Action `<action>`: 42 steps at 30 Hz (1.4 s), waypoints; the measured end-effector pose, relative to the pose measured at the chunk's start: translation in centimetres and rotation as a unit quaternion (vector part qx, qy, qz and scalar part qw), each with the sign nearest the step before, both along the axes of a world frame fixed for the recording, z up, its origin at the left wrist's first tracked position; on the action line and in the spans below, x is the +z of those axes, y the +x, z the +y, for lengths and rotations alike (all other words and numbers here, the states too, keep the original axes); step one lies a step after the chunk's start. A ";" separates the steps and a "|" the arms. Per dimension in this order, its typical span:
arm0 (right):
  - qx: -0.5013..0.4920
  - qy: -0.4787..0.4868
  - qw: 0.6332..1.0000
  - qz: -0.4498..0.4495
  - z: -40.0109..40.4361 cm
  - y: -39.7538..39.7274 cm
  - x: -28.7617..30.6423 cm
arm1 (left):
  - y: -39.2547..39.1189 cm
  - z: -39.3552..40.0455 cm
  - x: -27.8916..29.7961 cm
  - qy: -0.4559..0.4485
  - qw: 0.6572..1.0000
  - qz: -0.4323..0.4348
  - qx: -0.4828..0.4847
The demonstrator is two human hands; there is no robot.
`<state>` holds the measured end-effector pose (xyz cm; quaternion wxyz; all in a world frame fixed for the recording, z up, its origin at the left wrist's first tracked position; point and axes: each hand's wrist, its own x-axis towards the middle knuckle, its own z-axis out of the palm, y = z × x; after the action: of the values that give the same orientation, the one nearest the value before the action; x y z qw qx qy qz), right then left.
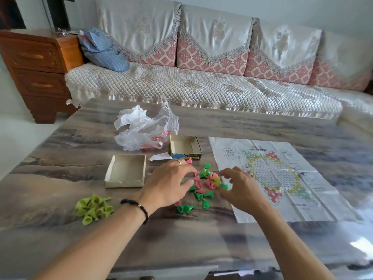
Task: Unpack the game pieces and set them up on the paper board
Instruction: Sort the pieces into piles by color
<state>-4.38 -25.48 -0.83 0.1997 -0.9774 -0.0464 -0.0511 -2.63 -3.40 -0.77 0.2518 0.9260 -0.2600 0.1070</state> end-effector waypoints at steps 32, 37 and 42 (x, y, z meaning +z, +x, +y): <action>0.016 0.005 1.000 -0.015 0.6 2.8 -1.2 | 4.3 -3.3 -1.4 -0.072 0.996 0.043 0.025; -0.009 0.040 0.998 -0.043 1.5 2.4 -0.2 | 2.5 -1.9 -1.2 -0.092 0.995 0.037 0.032; 0.002 0.056 0.992 -0.110 4.1 1.4 1.4 | 0.1 1.2 -1.1 -0.117 0.992 0.023 0.041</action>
<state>-2.94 -21.38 0.54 0.2482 -0.9529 -0.0670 -0.1609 -2.53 -2.22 -1.84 0.3597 0.9023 -0.2016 0.1255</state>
